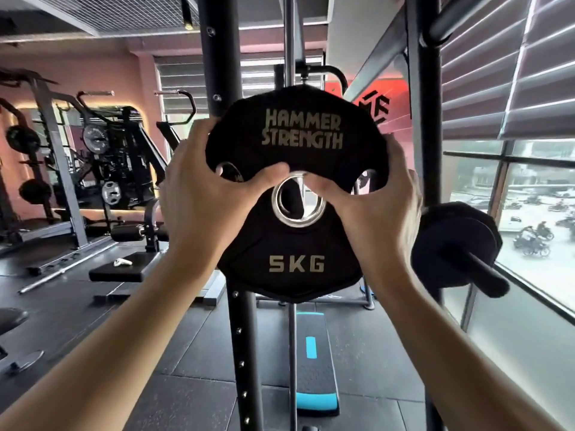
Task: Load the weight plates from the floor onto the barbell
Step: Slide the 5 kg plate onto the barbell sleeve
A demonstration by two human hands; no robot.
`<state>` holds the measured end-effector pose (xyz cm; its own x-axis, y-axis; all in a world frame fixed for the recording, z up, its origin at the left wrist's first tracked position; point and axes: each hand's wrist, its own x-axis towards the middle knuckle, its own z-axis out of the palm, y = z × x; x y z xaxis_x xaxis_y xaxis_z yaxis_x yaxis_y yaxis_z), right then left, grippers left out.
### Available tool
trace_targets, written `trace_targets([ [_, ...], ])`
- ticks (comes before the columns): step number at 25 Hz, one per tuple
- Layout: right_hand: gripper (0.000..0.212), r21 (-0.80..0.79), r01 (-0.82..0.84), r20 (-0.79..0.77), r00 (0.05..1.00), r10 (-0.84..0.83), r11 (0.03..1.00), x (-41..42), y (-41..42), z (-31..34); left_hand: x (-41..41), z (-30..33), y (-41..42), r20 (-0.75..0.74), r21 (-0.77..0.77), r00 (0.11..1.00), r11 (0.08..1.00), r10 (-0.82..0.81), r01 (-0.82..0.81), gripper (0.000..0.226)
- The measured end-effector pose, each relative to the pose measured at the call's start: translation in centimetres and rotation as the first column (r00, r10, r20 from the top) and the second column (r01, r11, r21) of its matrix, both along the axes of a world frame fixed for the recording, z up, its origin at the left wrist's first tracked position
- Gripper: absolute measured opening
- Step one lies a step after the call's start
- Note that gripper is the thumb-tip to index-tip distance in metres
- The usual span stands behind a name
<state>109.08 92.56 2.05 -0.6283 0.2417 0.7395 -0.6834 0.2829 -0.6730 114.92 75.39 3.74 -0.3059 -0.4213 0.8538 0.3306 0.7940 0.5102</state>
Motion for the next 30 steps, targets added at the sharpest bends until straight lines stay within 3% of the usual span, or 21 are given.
trace_targets([
  [11,0.095,0.069,0.002,0.17,0.985,-0.014,0.998,2.2,-12.7,-4.6,1.2,-5.0,-13.2,0.137,0.074,0.99,0.997,-0.036,0.026,0.07],
  [18,0.083,0.102,0.09,0.209,0.972,-0.11,0.991,1.5,-12.9,-7.4,-0.7,-7.6,-13.5,0.184,0.1,0.973,0.987,-0.139,0.122,0.075],
  [22,0.084,0.091,0.084,0.171,0.98,-0.099,0.992,0.4,-13.2,-8.7,-2.2,-9.0,-13.8,0.117,0.117,0.971,0.974,-0.208,0.195,0.075],
  [27,0.09,0.085,0.045,0.135,0.989,-0.057,0.995,-1.2,-13.2,-9.5,-3.1,-9.6,-14.4,0.093,0.038,0.977,0.981,-0.191,0.188,0.078],
  [30,0.088,0.108,0.001,0.123,0.992,-0.014,0.994,-3.1,-13.3,-9.9,-4.4,-9.1,-14.9,0.166,-0.007,0.966,0.98,-0.197,0.201,0.08],
])
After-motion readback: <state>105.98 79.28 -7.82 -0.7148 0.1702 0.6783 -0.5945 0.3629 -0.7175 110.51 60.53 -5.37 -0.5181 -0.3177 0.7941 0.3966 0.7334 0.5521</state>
